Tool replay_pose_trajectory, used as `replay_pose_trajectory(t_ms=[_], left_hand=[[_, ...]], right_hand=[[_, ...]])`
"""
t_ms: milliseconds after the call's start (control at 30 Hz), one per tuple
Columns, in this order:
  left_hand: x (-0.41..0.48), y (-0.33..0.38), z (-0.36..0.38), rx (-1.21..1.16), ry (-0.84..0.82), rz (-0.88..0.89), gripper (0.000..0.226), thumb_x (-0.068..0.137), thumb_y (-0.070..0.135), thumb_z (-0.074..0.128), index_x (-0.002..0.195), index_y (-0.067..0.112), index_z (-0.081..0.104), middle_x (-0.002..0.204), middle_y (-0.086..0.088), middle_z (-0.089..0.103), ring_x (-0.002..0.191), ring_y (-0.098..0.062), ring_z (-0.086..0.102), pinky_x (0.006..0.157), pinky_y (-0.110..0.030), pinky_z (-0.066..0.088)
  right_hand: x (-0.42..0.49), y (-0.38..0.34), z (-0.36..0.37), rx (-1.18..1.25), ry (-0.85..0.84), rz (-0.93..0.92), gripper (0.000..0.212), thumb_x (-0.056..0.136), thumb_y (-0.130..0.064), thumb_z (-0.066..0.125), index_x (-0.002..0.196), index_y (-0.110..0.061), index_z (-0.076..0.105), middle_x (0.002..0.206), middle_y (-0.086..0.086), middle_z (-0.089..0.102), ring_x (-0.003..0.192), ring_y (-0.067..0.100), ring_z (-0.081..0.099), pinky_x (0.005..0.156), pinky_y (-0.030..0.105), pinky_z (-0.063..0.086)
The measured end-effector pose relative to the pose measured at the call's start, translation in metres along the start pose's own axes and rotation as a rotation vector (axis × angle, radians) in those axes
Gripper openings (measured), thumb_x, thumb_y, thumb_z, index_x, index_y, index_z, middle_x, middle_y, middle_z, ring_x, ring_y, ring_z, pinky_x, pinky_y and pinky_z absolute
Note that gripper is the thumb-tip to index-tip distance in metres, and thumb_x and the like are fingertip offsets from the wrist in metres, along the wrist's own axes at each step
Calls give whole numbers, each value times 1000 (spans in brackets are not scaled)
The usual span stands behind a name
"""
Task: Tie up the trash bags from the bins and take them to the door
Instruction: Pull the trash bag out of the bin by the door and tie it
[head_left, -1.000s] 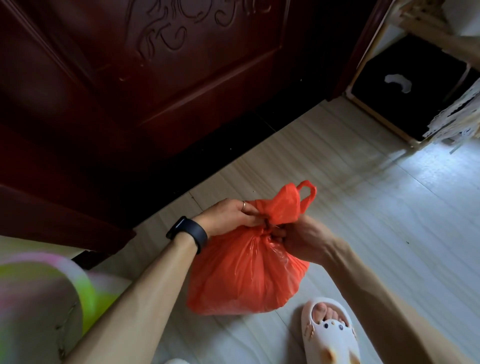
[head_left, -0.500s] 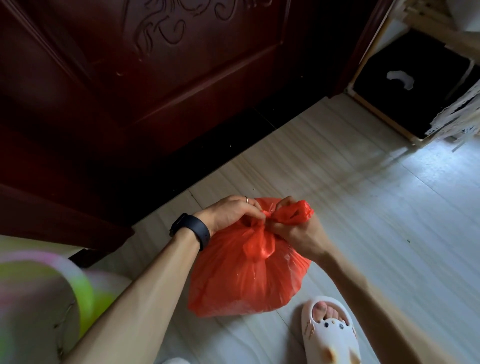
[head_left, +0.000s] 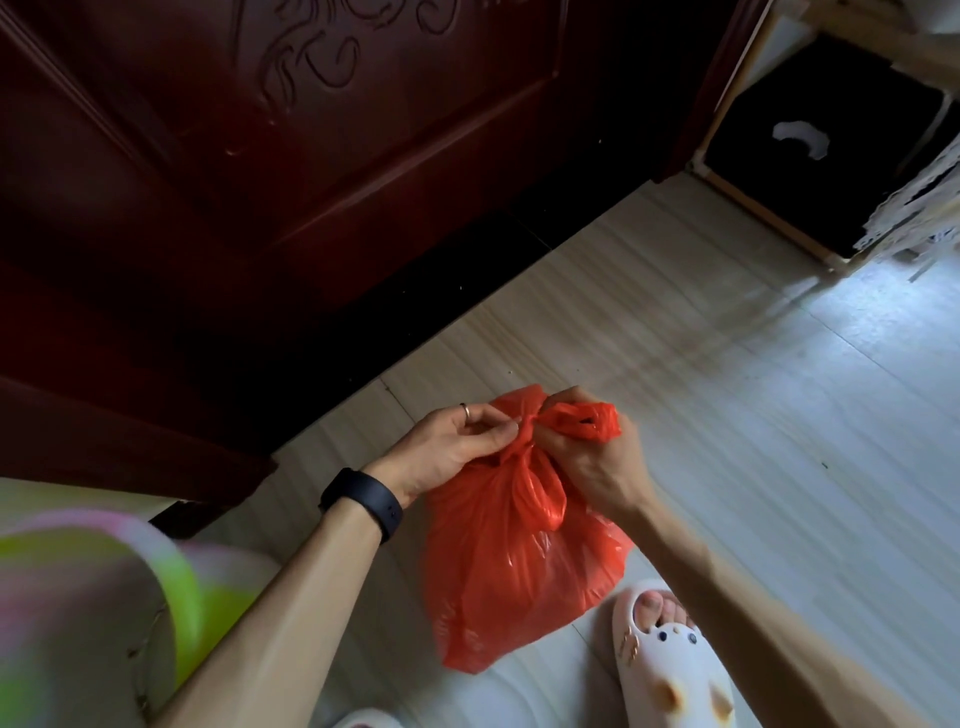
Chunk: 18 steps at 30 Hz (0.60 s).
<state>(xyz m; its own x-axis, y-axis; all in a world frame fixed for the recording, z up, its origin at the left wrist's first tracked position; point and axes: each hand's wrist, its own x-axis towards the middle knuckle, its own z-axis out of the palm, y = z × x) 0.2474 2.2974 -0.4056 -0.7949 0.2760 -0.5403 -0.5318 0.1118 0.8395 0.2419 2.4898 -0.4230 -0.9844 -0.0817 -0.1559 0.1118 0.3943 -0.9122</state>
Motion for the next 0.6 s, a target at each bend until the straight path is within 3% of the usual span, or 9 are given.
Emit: replay_pose_trajectory(t_ms=[67, 167, 300, 433, 600], left_hand=[[-4, -4, -3, 113, 31, 48, 21, 79, 39, 73, 89, 20, 73, 89, 3, 74, 87, -9, 69, 81, -21, 52], [-11, -10, -13, 290, 99, 113, 16, 86, 35, 72, 86, 19, 71, 87, 4, 75, 85, -6, 68, 85, -24, 50], [-25, -19, -24, 871, 186, 242, 25, 81, 58, 62, 84, 34, 65, 88, 14, 64, 90, -1, 58, 86, -28, 46], [-40, -20, -11, 1032, 224, 294, 18, 87, 51, 61, 88, 33, 64, 92, 16, 59, 95, -5, 53, 89, -34, 44], [-43, -17, -3, 1298, 331, 353, 21, 90, 54, 52, 94, 35, 61, 100, 17, 57, 104, -7, 51, 90, -29, 27]], right_hand=[[-2, 1, -7, -2, -73, 27, 19, 76, -37, 84, 78, -24, 70, 79, -4, 73, 74, 13, 70, 68, 38, 56], [-11, 3, -22, 20, -123, 111, 26, 75, -42, 84, 74, -18, 74, 74, 2, 73, 70, 18, 70, 68, 43, 56], [-27, 12, -49, -13, -183, 179, 21, 76, -41, 82, 74, -21, 76, 67, 2, 73, 60, 12, 64, 63, 39, 53], [-42, 5, -60, 26, -194, 198, 12, 82, -27, 80, 73, -18, 80, 64, 10, 73, 55, 18, 62, 56, 36, 51], [-53, -5, -69, 33, -141, 202, 7, 84, -20, 79, 79, -15, 81, 64, 10, 73, 52, 17, 60, 53, 31, 50]])
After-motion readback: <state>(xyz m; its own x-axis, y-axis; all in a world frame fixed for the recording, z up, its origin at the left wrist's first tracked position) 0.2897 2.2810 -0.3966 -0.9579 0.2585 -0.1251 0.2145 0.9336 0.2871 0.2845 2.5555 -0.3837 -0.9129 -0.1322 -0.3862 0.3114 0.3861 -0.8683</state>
